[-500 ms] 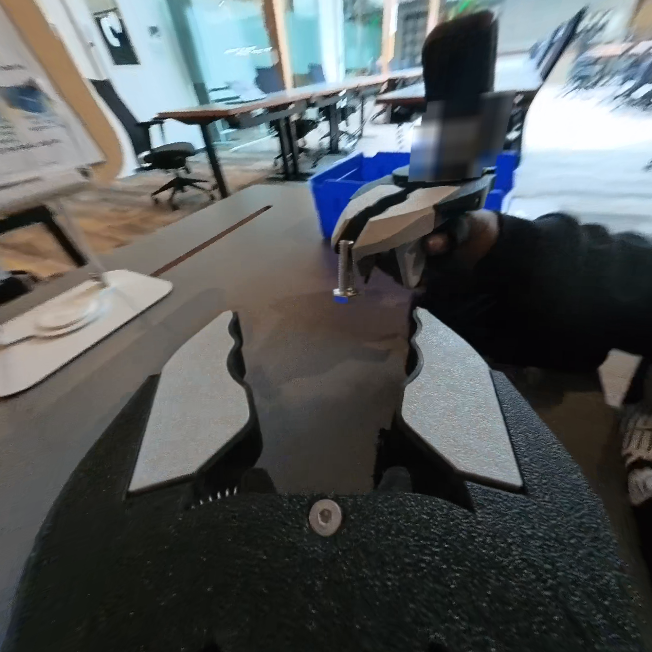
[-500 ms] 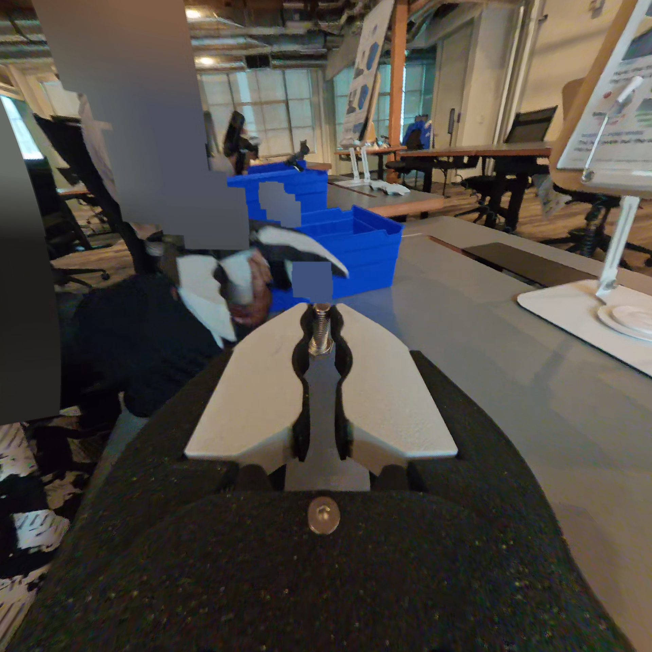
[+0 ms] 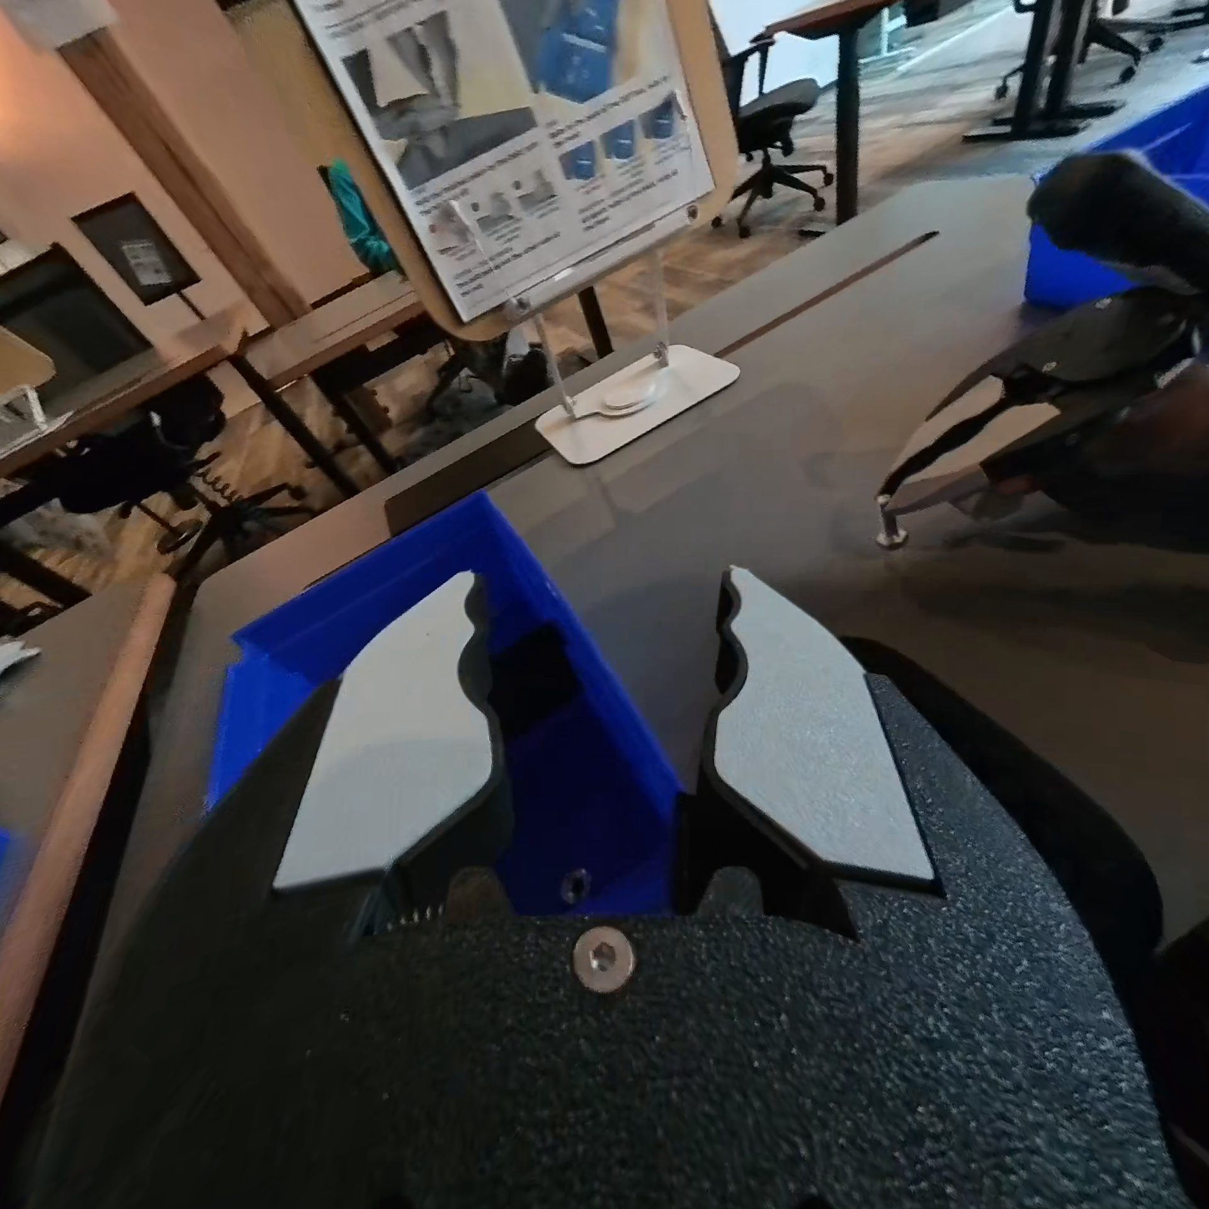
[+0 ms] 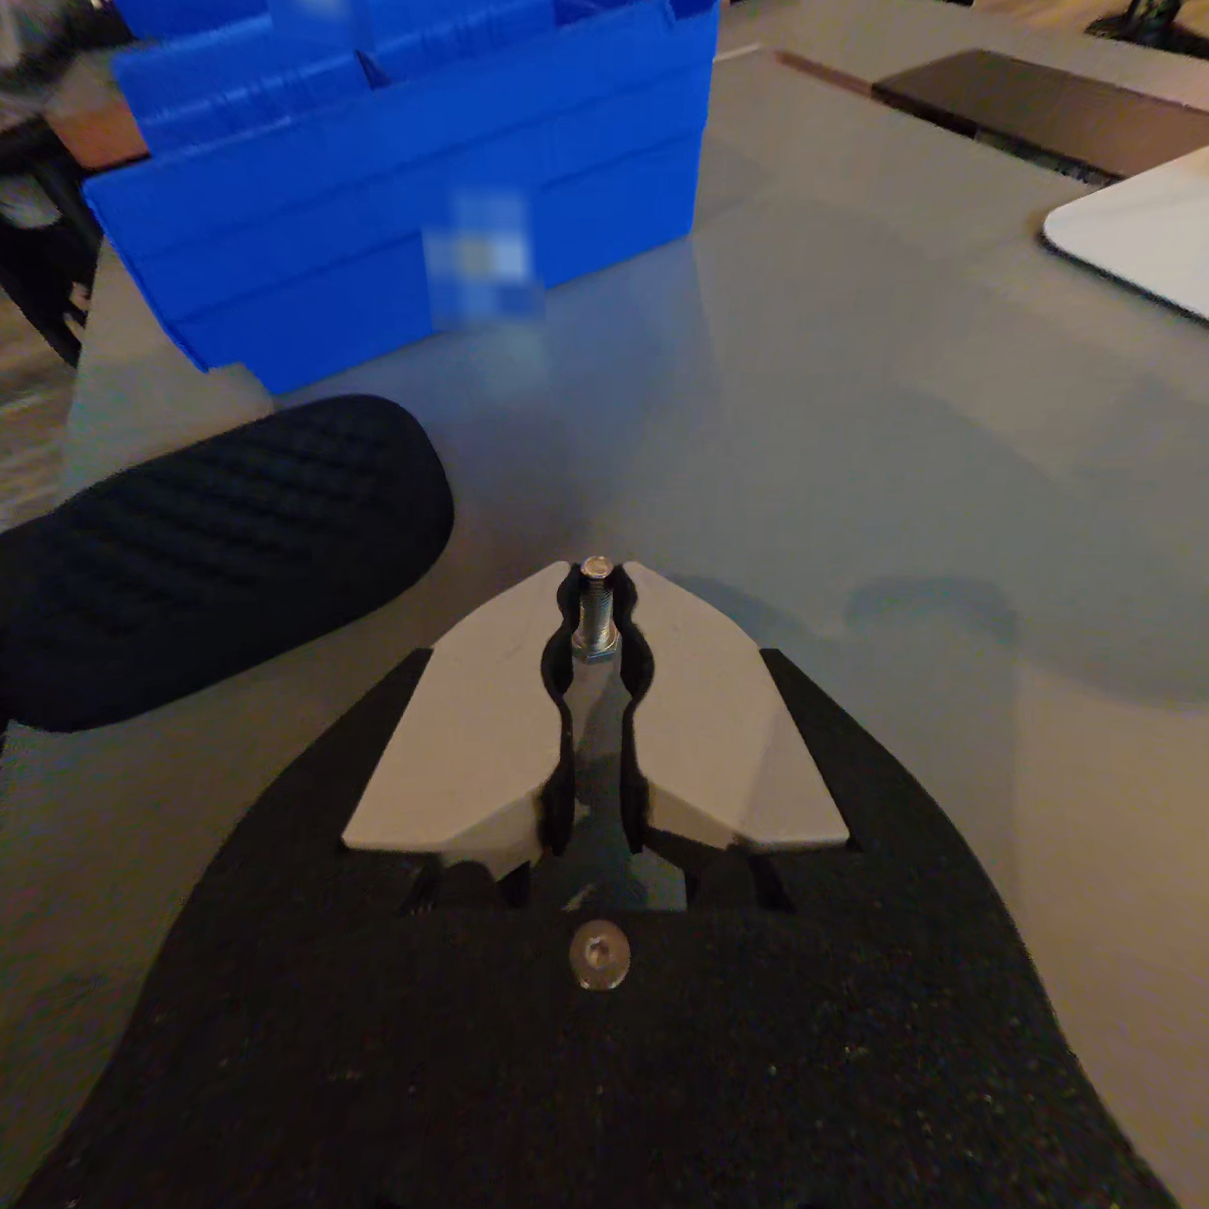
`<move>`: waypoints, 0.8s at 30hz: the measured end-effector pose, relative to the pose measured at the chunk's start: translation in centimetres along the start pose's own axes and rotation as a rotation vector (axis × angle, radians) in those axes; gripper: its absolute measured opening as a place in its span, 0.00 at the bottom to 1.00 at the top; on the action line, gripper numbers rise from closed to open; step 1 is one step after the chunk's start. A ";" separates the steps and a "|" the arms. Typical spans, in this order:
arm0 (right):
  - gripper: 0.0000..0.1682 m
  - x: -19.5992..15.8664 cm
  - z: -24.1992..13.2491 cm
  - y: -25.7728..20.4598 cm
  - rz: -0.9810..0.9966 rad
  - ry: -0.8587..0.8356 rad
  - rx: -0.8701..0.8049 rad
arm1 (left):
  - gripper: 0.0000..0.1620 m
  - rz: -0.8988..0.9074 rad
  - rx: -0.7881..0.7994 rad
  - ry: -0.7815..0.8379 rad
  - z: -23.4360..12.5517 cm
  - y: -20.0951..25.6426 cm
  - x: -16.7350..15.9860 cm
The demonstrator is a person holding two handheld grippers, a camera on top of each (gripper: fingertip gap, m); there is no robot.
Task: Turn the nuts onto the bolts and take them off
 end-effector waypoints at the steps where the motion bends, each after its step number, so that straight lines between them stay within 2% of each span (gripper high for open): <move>1: 0.05 -0.2 0.1 0.0 -0.003 -0.013 -0.002 | 0.42 -0.007 0.014 0.008 -0.5 -0.3 0.0; 11: 0.05 -0.7 0.4 -0.2 -0.056 -0.047 -0.002 | 0.40 -0.033 0.065 -0.003 -2.1 -2.4 -1.1; 14: 0.10 -0.8 0.4 -0.3 -0.056 -0.055 0.004 | 0.40 -0.033 0.075 -0.032 -2.1 -2.8 -1.7; 17: 0.11 -0.8 0.5 -0.4 -0.063 -0.062 0.008 | 0.40 -0.034 0.078 -0.047 -2.2 -3.1 -2.0; 20: 0.17 -0.4 0.2 -0.5 -0.050 -0.050 0.019 | 0.38 -0.028 0.073 -0.073 -2.3 -3.6 -2.2; 24: 0.23 1.5 -1.6 -0.3 -0.033 0.034 0.032 | 0.34 -0.018 -0.011 -0.212 -2.6 -5.0 -3.5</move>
Point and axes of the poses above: each gripper's, where its closed fingertips meet, z out along the fingers, x out of its top, y = z × x across the jaws, the point moved 5 cm from there along -z, back along the fingers, and after that the axes turned 7 degrees about y, right-handed, at the moved point
